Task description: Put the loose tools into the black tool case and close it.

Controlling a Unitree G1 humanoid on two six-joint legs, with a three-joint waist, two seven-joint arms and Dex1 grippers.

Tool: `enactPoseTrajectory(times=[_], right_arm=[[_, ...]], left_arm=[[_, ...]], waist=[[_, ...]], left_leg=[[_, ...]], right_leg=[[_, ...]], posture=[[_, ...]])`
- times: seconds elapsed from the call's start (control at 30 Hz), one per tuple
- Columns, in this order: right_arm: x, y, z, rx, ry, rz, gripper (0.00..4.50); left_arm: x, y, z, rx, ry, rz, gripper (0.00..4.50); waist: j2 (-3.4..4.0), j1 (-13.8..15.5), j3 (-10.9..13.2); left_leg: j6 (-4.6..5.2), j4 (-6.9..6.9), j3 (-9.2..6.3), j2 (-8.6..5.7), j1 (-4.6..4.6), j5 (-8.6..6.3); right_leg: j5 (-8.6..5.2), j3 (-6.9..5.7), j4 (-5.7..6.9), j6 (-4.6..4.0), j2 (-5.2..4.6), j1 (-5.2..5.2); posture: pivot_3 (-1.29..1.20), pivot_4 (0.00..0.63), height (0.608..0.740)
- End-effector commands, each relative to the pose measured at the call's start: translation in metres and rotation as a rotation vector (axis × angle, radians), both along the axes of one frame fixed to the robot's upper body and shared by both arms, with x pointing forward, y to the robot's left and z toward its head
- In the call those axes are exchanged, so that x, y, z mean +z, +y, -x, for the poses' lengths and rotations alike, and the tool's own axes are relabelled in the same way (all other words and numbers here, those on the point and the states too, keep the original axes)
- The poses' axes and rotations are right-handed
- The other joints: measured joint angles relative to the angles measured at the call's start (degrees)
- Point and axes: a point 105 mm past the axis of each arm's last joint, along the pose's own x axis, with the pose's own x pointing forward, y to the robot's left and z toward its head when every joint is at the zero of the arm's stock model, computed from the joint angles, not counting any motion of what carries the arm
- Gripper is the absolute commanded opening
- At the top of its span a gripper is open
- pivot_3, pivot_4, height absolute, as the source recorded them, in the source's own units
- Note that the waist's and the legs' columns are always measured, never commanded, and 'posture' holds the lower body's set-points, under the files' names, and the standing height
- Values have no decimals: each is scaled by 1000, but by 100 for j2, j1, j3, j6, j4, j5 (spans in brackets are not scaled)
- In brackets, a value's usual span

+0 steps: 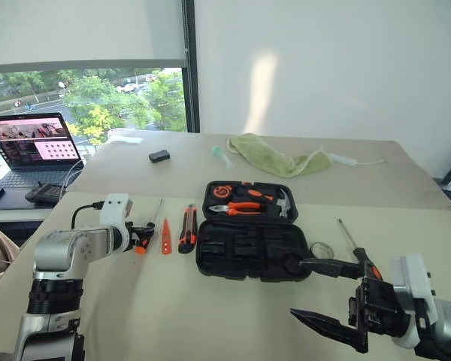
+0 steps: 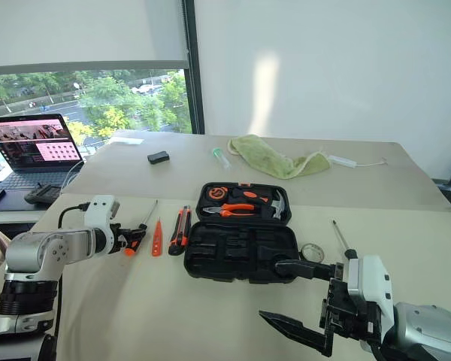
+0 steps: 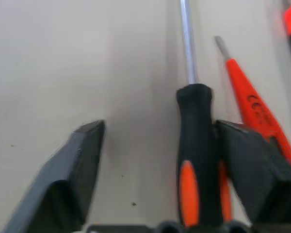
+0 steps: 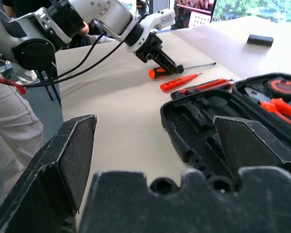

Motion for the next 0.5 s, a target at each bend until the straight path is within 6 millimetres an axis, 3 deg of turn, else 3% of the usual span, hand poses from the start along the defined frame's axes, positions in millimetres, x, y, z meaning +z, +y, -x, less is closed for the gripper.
enactPoseTrajectory(times=[0.03,0.17,0.27,0.33,0.4,0.5], right_arm=[[7,2,5,7,-45,2,4500],[7,1,5,0,-53,-4,4500],[10,1,5,-10,-77,-16,4500],[14,2,6,-11,-104,-32,4500],[18,2,6,-18,-127,-55,4500],[21,2,5,-30,-149,-68,4500]], left_arm=[[-8,9,1,20,30,-14,2111],[0,14,-1,34,-13,32,759],[13,10,-4,7,-84,121,718],[33,1,-6,-68,-192,223,718],[55,-17,-4,-212,-299,338,718],[79,-48,9,-451,-300,444,718]], waist=[[1,-15,0],[1,-31,-1],[0,-50,0],[-1,-53,1],[-2,-53,1],[-3,-9,2]], left_leg=[[0,0,1,3,1,0],[-5,-1,1,15,3,3],[-8,0,1,20,2,5],[-9,0,0,21,-4,5],[-9,1,0,20,-15,5],[-8,2,1,15,-21,5]], right_leg=[[0,1,0,-1,0,0],[2,1,2,-9,1,-1],[4,0,3,-13,3,-3],[5,-3,2,-15,7,-7],[5,-6,1,-15,9,-15],[5,-11,-2,-14,9,-15]], posture=[[0,150,740],[0,150,740],[0,150,740],[0,150,740],[0,150,740],[0,150,740]])
